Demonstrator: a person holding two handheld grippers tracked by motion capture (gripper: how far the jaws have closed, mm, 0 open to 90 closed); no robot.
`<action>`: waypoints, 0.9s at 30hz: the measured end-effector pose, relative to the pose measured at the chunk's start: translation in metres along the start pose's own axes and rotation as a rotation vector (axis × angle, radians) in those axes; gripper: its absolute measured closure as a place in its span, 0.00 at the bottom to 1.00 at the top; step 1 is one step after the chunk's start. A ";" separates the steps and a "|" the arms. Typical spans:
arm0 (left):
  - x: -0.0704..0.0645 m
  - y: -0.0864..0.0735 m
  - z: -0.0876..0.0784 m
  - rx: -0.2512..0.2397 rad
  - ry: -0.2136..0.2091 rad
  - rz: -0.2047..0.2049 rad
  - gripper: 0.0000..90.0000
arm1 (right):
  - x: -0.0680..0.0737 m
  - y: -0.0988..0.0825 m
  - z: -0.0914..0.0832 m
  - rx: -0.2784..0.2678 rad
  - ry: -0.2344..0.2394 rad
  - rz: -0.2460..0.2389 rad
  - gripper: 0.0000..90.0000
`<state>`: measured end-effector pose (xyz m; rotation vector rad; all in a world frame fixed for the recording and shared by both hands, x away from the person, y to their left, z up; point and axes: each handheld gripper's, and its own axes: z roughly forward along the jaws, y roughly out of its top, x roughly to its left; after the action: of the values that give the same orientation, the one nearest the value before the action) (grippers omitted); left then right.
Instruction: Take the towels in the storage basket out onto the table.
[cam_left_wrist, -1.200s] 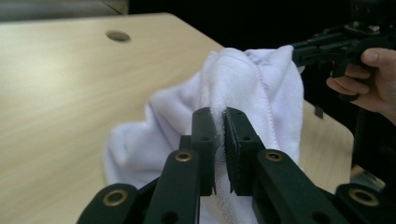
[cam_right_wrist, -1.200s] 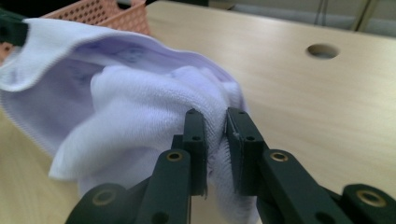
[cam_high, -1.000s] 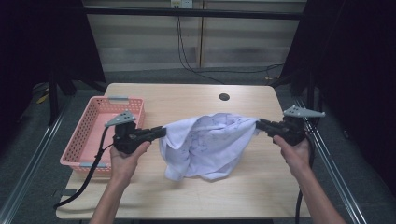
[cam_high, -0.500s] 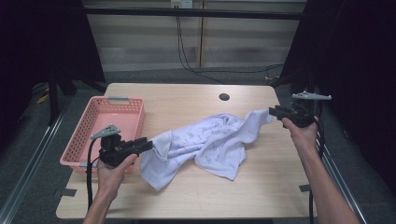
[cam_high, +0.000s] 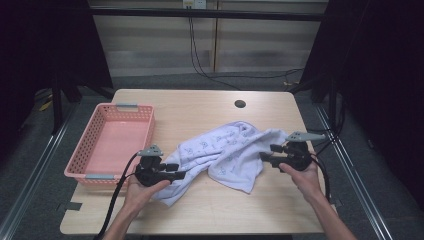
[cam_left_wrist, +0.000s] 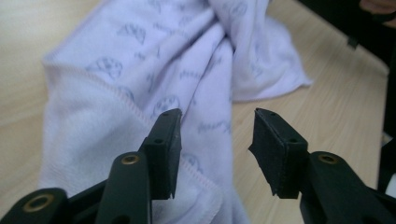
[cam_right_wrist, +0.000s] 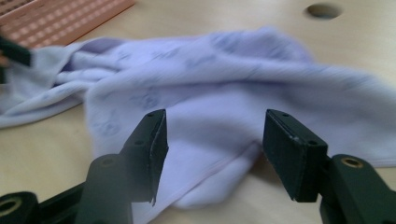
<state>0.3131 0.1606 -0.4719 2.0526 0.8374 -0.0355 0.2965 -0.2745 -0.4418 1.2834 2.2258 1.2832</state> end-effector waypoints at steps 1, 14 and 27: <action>0.002 -0.003 0.004 0.007 -0.015 -0.020 0.54 | 0.004 -0.006 0.004 0.010 0.011 0.008 0.42; -0.009 -0.012 0.028 0.142 0.021 0.075 0.81 | 0.014 -0.037 0.048 0.161 0.009 -0.042 0.27; -0.052 0.004 0.078 0.169 -0.192 0.053 0.92 | -0.003 -0.030 0.064 0.155 -0.169 -0.080 0.71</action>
<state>0.2974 0.0727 -0.4988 2.1875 0.6794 -0.2778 0.3200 -0.2474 -0.5030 1.2890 2.2668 0.9520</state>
